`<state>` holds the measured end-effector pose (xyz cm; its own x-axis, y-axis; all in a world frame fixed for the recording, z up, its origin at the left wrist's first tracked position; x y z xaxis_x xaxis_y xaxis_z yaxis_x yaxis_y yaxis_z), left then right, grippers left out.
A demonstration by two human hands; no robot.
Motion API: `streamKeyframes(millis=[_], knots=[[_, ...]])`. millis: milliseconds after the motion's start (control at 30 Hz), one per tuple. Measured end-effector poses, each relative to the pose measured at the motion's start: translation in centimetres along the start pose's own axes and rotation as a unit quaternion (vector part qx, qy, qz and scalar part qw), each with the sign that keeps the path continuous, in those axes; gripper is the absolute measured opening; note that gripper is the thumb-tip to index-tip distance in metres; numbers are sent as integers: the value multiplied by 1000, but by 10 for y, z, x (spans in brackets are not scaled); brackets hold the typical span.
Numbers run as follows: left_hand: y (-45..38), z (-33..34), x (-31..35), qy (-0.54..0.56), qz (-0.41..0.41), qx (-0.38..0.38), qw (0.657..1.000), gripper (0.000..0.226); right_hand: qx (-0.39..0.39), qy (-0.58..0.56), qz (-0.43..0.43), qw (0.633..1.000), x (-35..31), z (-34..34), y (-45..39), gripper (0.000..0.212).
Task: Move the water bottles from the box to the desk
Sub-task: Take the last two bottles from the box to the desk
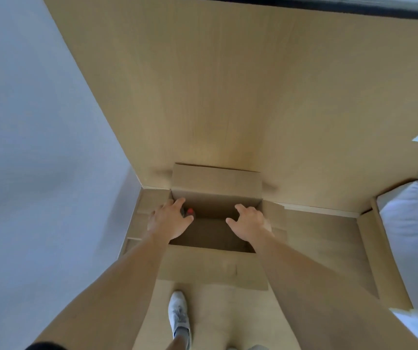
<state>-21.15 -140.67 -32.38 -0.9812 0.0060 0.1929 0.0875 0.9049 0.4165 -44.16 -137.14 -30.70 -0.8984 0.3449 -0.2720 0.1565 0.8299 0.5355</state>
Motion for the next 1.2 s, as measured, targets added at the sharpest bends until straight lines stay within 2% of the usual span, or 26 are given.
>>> streamKeyframes(millis=[233, 367, 667, 933, 1200], knots=[[-91, 54, -23, 25, 1, -79, 997, 69, -36, -8, 41, 998, -10, 40, -97, 61], [-138, 99, -31, 34, -14, -99, 994, 71, -59, -4, 44, 997, -5, 75, -159, 61], [-223, 214, -51, 88, -99, -135, 982, 76, -103, 14, 47, 994, 25, 165, -286, 62], [-277, 302, -69, 139, -165, -115, 970, 83, -125, 22, 25, 992, 41, 266, -363, 65], [-312, 340, -92, 179, -210, -35, 960, 95, -130, 0, -42, 991, 21, 330, -415, 69]])
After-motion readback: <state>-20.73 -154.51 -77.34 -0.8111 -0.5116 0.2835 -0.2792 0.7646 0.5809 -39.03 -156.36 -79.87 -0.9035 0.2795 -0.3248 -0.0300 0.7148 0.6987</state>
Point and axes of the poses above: each hand's wrist, its own y-axis away from the middle knuckle, its own z-axis out of the palm, x = y × z, the point moved 6 cm from there along -y, towards the middle knuckle, and after that the axes turned 6 degrees about -y, right-handed, at the moved point
